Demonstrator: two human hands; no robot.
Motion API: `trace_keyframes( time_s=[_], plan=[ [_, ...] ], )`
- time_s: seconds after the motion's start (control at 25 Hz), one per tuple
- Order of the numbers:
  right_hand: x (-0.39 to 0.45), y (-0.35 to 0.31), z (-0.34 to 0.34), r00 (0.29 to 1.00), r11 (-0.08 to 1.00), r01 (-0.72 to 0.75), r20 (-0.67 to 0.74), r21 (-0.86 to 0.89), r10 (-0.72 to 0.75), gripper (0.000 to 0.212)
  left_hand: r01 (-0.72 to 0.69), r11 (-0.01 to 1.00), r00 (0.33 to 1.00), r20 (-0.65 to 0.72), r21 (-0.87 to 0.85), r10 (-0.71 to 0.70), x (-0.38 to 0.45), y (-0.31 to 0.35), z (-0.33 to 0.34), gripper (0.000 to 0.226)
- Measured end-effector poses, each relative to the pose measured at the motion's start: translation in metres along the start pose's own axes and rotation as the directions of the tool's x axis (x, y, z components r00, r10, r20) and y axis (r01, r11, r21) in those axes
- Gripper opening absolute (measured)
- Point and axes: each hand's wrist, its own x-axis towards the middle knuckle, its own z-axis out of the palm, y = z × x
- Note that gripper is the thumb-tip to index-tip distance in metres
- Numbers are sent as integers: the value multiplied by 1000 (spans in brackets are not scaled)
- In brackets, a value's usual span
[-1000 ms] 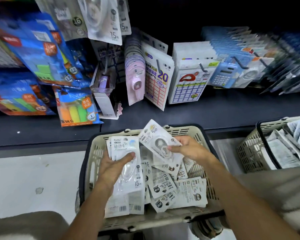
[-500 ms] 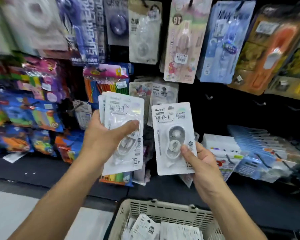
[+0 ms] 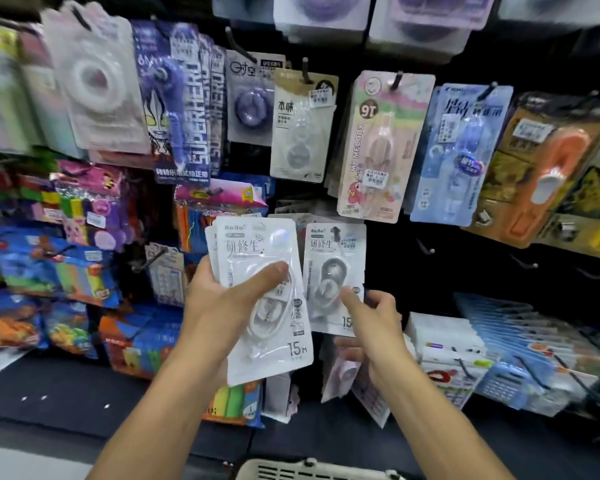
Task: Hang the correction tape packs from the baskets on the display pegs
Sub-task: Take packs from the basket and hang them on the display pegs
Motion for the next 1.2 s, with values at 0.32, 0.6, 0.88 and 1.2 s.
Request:
trace_keyframes(
  time_s=[0.32,0.6,0.88,1.2],
  plan=[
    [-52,3,11,827,889,421,326,180,-458,66,-16,1000,1000,1,0,16,-1,-4,14,66],
    [-63,1,2,823,804,202,349,559,-449,58,88,994,963,260,-63,-69,-18,3,2,67],
    [-61,2,-10,890,790,207,225,578,-398,44,36,996,975,222,-78,-18,-14,8,-1,61],
    [-40,5,-18,958,883,232,63,407,-281,29,-235,972,965,-130,-28,229,-6,15,-9,45]
  ],
)
